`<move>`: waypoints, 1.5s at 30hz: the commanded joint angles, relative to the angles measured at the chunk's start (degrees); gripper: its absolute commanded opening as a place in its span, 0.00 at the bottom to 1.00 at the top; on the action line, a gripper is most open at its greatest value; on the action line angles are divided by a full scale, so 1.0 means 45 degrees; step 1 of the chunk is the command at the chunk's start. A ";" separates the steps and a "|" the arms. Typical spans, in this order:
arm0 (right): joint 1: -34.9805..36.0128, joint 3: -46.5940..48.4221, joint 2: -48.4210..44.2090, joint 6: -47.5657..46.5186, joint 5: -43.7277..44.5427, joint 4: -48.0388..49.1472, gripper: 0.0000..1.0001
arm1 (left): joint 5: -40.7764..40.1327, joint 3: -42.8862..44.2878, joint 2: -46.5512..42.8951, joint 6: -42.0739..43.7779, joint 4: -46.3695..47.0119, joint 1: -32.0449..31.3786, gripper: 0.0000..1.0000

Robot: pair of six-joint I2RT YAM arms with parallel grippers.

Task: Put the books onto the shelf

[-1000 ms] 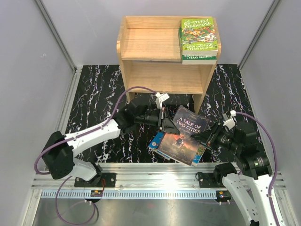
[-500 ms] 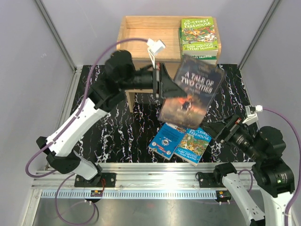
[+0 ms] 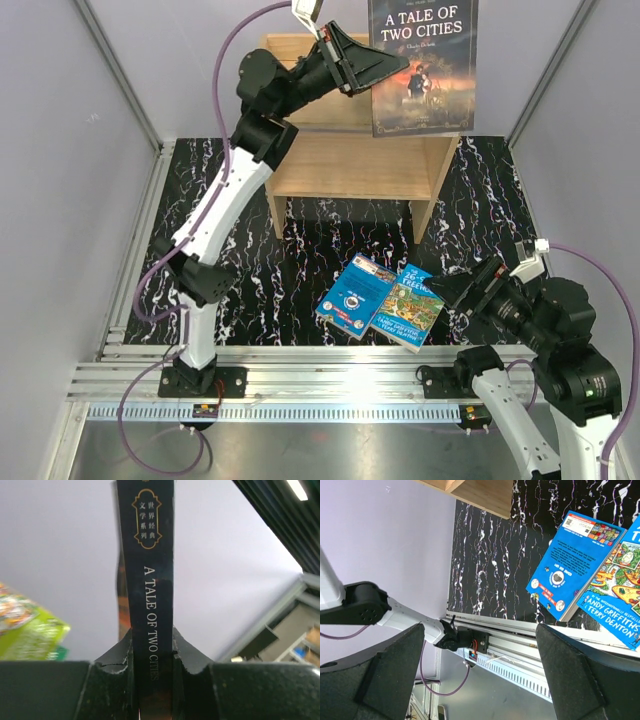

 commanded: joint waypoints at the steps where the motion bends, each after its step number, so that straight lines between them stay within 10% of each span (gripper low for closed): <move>1: 0.0022 0.0192 -0.0097 0.0054 0.0118 -0.0100 1.00 | -0.2482 0.0308 0.0649 -0.1119 0.2241 0.0482 0.00; 13: 0.0022 0.0270 0.0057 0.0112 0.0099 0.0676 1.00 | -0.3482 0.1403 0.2568 -0.1744 -0.0273 0.1147 0.01; 19: 0.0022 0.0641 0.1656 0.0230 -0.0252 0.2552 1.00 | -0.3112 0.1325 0.2413 -0.1627 -0.1213 0.1226 0.49; 21: 0.0003 0.0700 0.2029 0.0191 -0.0447 0.2828 1.00 | -0.2995 0.1305 0.2354 -0.1549 -0.1449 0.1303 0.98; 45: 0.0022 -0.1135 0.2403 0.1225 -0.0683 0.4860 0.99 | -0.2448 -0.0081 -0.0283 0.2474 -0.7463 0.1538 0.99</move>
